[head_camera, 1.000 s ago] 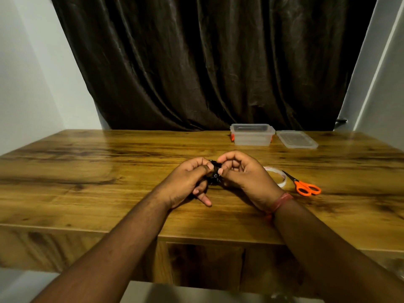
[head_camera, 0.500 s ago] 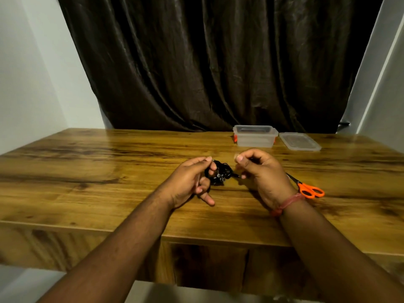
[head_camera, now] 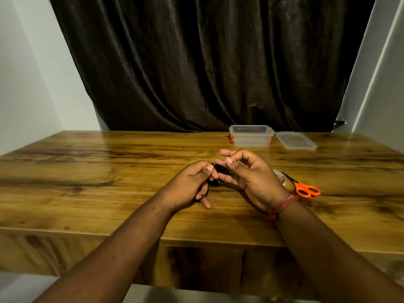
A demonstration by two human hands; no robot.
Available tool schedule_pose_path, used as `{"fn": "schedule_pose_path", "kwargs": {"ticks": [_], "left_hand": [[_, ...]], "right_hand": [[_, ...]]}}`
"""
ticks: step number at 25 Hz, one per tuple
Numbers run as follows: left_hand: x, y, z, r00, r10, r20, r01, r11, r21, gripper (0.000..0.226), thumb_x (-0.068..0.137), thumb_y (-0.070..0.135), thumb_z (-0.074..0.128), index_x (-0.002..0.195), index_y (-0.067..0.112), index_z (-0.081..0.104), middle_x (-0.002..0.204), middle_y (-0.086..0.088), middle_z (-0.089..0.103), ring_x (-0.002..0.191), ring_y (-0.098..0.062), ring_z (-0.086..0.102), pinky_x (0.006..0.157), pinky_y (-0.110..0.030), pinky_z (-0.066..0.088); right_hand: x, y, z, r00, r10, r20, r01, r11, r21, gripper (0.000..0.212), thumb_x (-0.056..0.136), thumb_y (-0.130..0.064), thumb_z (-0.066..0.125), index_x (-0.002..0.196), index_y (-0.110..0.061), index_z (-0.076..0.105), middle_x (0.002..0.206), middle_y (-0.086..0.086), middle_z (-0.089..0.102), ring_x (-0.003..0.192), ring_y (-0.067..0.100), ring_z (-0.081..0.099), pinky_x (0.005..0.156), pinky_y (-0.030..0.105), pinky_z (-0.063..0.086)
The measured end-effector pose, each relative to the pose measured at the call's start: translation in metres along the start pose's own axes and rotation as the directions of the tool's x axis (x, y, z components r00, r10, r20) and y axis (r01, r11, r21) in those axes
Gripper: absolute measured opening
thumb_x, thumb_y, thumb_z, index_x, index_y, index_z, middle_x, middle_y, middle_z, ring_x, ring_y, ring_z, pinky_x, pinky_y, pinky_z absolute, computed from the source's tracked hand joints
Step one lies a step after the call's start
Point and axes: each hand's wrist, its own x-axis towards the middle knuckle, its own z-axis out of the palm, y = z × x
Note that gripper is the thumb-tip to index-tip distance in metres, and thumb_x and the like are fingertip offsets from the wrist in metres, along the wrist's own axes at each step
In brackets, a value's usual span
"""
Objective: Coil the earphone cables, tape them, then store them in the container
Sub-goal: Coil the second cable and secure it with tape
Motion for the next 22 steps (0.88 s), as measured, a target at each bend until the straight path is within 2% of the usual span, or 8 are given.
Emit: {"fn": "schedule_pose_path", "kwargs": {"ticks": [3, 7, 9, 13, 18, 22], "left_hand": [[0.0005, -0.0003, 0.0003, 1.000, 0.021, -0.010, -0.021, 0.998, 0.060, 0.028, 0.107, 0.024, 0.035, 0.091, 0.014, 0.057, 0.048, -0.003, 0.034, 0.039, -0.011, 0.034, 0.053, -0.035, 0.055], [0.0001, -0.0009, 0.0013, 0.999, 0.046, 0.027, -0.048, 0.994, 0.099, 0.026, 0.107, 0.023, 0.036, 0.093, 0.011, 0.055, 0.047, 0.000, 0.035, 0.038, -0.010, 0.034, 0.053, -0.035, 0.055], [-0.0003, -0.0012, 0.0030, 0.998, 0.055, 0.039, -0.059, 0.992, 0.115, 0.026, 0.107, 0.024, 0.036, 0.094, 0.011, 0.055, 0.047, 0.001, 0.035, 0.039, -0.011, 0.034, 0.055, -0.035, 0.054], [0.0003, -0.0018, 0.0042, 0.998, 0.048, 0.031, -0.051, 0.992, 0.113, 0.027, 0.106, 0.024, 0.037, 0.095, 0.009, 0.055, 0.046, 0.001, 0.036, 0.039, -0.012, 0.033, 0.055, -0.035, 0.053], [0.0024, -0.0012, 0.0047, 1.000, 0.024, -0.011, -0.024, 1.000, 0.011, 0.027, 0.106, 0.026, 0.037, 0.094, 0.009, 0.054, 0.050, 0.000, 0.039, 0.041, -0.011, 0.034, 0.050, -0.032, 0.052], [0.0042, -0.0025, 0.0063, 0.999, 0.041, -0.033, -0.040, 0.999, 0.028, 0.027, 0.106, 0.032, 0.037, 0.092, 0.012, 0.049, 0.054, 0.001, 0.040, 0.043, -0.012, 0.034, 0.049, -0.032, 0.051]], "right_hand": [[-0.0016, 0.0001, 0.0022, 1.000, 0.005, 0.022, -0.004, 0.998, -0.055, 0.011, 0.094, -0.001, 0.054, 0.083, -0.002, 0.054, 0.137, 0.010, 0.053, 0.105, 0.019, 0.069, 0.081, 0.037, 0.059], [0.0000, 0.0024, 0.0006, 1.000, 0.021, 0.009, -0.020, 0.997, -0.072, 0.013, 0.094, -0.004, 0.056, 0.082, -0.006, 0.056, 0.137, 0.008, 0.055, 0.119, 0.024, 0.062, 0.099, 0.050, 0.051], [0.0008, 0.0031, -0.0005, 1.000, 0.024, 0.011, -0.024, 0.999, -0.048, 0.011, 0.092, -0.007, 0.058, 0.082, -0.008, 0.057, 0.137, 0.007, 0.056, 0.124, 0.025, 0.059, 0.103, 0.053, 0.048], [0.0000, 0.0017, -0.0002, 1.000, 0.022, -0.011, -0.023, 0.999, -0.036, 0.011, 0.084, -0.016, 0.062, 0.084, -0.007, 0.056, 0.132, 0.010, 0.061, 0.123, 0.026, 0.060, 0.104, 0.049, 0.048], [0.0032, 0.0054, 0.0001, 0.998, -0.003, -0.056, -0.004, 0.992, -0.128, 0.011, 0.096, -0.008, 0.056, 0.085, -0.006, 0.056, 0.120, 0.015, 0.066, 0.110, 0.025, 0.065, 0.099, 0.041, 0.051], [0.0035, 0.0074, 0.0005, 0.998, -0.040, -0.050, 0.028, 0.975, -0.222, 0.011, 0.097, -0.007, 0.055, 0.087, -0.005, 0.058, 0.115, 0.012, 0.068, 0.108, 0.022, 0.066, 0.097, 0.035, 0.053]]}}
